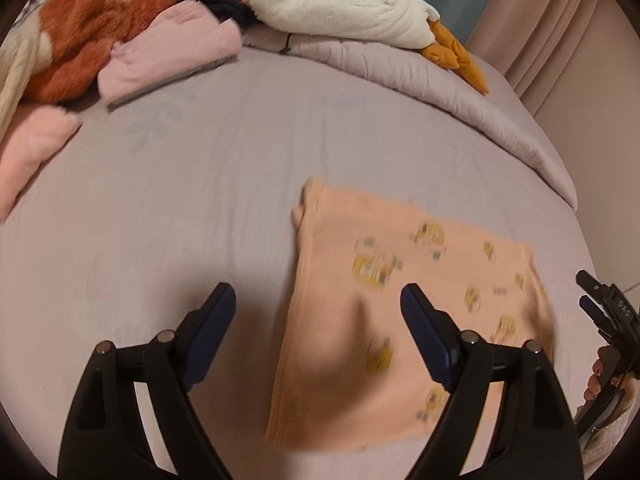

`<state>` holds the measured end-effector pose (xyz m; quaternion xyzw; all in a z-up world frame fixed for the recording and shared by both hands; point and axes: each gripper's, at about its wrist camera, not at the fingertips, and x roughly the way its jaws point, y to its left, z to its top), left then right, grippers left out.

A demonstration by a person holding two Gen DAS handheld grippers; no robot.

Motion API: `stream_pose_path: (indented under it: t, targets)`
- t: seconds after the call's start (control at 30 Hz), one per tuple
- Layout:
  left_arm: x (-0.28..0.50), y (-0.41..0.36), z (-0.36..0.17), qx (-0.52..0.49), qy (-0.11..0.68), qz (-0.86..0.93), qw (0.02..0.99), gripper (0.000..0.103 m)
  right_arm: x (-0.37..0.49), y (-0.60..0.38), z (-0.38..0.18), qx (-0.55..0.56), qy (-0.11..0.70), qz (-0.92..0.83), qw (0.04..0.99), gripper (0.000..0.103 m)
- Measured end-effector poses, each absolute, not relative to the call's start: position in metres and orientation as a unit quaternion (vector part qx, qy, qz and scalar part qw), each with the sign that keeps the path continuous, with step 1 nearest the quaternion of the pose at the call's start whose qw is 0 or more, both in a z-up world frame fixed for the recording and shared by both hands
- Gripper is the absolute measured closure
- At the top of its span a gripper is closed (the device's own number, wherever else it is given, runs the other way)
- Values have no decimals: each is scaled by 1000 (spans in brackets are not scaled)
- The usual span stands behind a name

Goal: Fold small clothes

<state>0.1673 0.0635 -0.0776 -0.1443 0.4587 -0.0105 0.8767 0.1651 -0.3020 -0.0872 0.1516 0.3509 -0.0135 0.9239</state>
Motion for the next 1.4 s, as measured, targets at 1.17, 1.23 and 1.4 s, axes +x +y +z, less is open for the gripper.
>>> stream_pose_path:
  t: [1.17,1.23,1.4]
  targets:
    - [113,53,-132,-159,504,6,849,21,107,-295,-166,274,369,36,888,19]
    - [115,53,-133,-158,503,6,849,24,113,-296,-167,280,361,40,889,19]
    - [128,49,-134,-167,502,-2,849,38,132,-295,-167,296,347,53,888,28]
